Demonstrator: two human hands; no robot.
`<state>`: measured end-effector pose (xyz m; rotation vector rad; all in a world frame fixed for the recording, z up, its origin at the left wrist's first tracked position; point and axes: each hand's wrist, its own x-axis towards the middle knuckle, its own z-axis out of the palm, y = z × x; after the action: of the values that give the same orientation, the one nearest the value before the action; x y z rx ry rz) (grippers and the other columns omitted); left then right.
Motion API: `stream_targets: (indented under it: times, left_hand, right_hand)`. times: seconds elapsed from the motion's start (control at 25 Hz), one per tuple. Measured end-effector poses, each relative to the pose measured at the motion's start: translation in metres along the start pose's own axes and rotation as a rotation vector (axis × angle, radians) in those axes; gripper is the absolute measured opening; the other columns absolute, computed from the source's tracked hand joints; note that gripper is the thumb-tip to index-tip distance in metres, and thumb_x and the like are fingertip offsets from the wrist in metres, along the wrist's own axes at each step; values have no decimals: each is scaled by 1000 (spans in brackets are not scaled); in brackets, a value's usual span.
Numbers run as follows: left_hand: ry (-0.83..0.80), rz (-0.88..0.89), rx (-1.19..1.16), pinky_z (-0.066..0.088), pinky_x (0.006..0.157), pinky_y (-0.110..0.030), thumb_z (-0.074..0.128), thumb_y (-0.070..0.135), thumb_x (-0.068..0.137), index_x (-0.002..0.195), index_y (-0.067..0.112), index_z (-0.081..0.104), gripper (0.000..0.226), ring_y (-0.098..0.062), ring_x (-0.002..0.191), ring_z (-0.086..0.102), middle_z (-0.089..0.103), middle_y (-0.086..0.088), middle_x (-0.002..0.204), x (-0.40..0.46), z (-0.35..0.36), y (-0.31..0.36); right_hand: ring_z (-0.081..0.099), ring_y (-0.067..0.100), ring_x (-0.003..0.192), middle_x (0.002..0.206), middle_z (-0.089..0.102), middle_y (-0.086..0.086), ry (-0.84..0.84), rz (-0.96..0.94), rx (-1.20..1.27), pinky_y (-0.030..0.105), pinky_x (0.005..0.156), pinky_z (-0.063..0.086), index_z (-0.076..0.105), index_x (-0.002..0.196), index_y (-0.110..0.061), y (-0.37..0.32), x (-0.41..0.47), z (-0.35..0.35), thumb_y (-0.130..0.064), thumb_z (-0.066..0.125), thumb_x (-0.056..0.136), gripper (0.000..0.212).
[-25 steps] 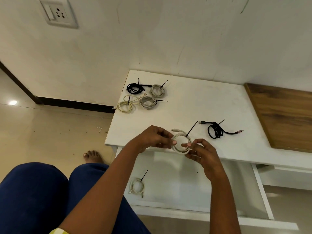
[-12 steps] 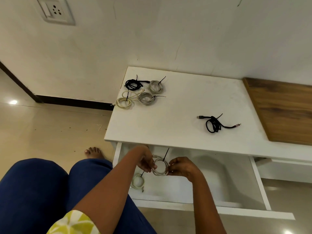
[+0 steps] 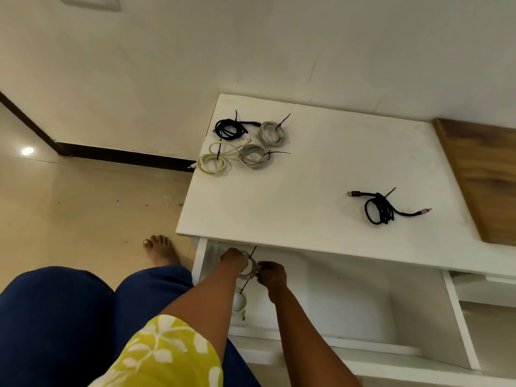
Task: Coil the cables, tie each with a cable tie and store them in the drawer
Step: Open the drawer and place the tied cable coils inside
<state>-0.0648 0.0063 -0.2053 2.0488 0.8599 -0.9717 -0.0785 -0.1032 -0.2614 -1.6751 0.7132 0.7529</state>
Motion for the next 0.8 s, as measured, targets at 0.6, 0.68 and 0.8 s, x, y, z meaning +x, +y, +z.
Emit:
stream_targets:
  times: [0.6, 0.68, 0.8]
  left_hand:
    - [-51, 150, 292, 44, 99, -29, 55, 18, 93, 126, -1, 51, 38, -25, 120, 54, 56, -14, 131, -5, 19, 18]
    - [-120, 248, 329, 46, 85, -27, 49, 15, 96, 113, 2, 56, 23, -25, 111, 58, 57, -15, 126, -22, 22, 30]
    - [-197, 376, 338, 39, 64, -22, 45, 14, 95, 103, -1, 60, 22, -19, 85, 55, 59, -20, 112, -52, 26, 49]
  right_hand:
    - [49, 20, 111, 139, 49, 15, -104, -143, -430, 29, 95, 41, 50, 133, -7, -20, -16, -23, -7, 37, 98, 38]
    - [52, 21, 111, 135, 52, 13, -82, -230, -535, 23, 87, 40, 51, 132, -8, -27, -35, -42, -12, 35, 99, 37]
    - [57, 22, 97, 120, 62, 15, 11, -356, -534, 21, 73, 39, 57, 124, -7, -28, -67, -75, -10, 36, 99, 33]
